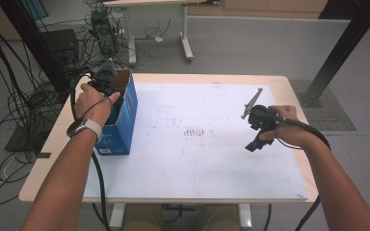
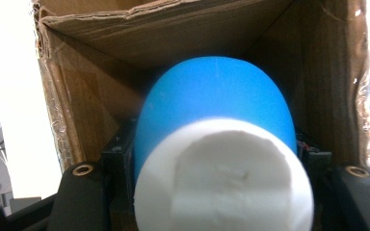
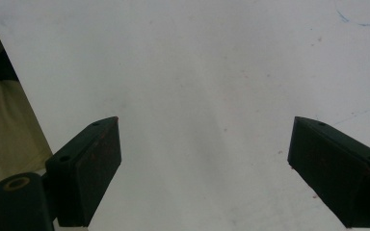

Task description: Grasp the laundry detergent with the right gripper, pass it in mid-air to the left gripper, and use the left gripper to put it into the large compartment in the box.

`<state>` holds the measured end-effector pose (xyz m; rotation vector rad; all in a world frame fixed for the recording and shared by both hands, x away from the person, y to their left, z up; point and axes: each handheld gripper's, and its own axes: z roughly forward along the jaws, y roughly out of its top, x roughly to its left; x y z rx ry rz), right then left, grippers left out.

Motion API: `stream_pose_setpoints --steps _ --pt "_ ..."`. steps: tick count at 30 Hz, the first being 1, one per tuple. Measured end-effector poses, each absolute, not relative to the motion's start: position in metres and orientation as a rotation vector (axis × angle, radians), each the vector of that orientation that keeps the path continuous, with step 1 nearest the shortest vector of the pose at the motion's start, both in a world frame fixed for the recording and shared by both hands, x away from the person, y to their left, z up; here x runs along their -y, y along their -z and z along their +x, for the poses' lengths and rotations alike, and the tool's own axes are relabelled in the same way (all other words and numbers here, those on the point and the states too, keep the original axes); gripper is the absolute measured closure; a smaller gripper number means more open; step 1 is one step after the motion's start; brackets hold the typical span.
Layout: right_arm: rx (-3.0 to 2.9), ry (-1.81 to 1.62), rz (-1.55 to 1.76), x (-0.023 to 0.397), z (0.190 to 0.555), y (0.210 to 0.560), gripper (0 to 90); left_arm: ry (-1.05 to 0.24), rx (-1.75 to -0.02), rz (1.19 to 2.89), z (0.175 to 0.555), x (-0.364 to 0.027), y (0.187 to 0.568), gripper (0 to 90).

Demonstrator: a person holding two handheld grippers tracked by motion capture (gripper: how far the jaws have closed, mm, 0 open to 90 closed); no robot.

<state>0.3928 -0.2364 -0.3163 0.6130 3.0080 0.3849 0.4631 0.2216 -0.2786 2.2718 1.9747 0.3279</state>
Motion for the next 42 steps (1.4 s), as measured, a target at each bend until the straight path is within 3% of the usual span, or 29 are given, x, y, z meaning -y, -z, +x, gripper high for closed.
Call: stream_pose_setpoints --steps 42 --pt "-3.006 -0.377 0.627 0.2425 0.3901 0.3164 11.6 -0.326 -1.954 2.265 0.4633 -0.2229 0.2783 37.2"
